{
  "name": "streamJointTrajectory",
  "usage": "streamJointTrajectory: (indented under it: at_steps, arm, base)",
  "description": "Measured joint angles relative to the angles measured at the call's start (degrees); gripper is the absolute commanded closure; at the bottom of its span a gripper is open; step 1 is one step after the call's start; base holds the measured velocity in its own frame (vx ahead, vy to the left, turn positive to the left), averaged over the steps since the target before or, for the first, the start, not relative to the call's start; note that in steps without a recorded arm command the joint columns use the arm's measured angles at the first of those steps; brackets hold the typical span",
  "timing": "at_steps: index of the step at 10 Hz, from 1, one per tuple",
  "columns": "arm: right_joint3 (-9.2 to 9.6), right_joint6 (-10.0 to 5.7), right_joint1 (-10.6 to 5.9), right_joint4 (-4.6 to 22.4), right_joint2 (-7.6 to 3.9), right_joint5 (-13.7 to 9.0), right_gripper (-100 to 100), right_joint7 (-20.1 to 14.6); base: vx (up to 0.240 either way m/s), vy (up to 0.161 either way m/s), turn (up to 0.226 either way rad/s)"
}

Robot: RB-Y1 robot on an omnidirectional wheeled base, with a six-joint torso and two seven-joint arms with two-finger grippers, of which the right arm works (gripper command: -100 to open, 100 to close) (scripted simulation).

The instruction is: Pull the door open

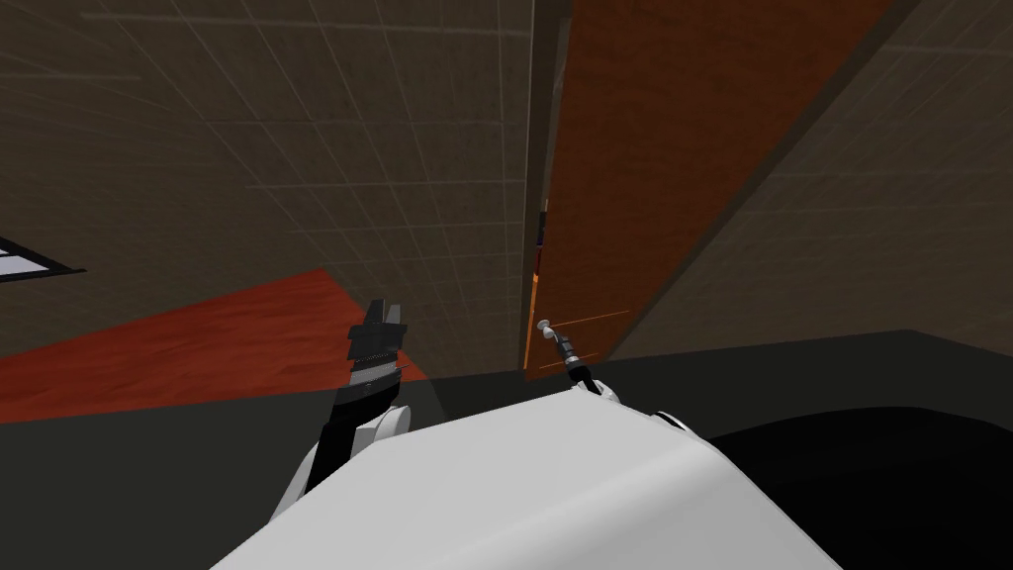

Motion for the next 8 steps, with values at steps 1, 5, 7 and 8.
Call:
streamJointTrajectory:
  at_steps: [1,5,7,8]
  arm:
    - [0.13,0.25,0.11,-0.2,-0.1,-0.3,100,-1.2]
    - [0.72,-1.16,-1.63,3.4,0.08,-1.9,100,-6.3]
    - [0.71,-0.66,-1.58,2.9,0.33,-2.0,100,-6.5]
    - [0.67,-0.22,-0.88,1.7,0.35,-2.1,100,-6.3]
  base:
    - [-0.036,-0.011,0.068]
    - [-0.025,-0.015,0.031]
    - [-0.001,-0.002,-0.009]
    - [-0.022,-0.008,0.058]
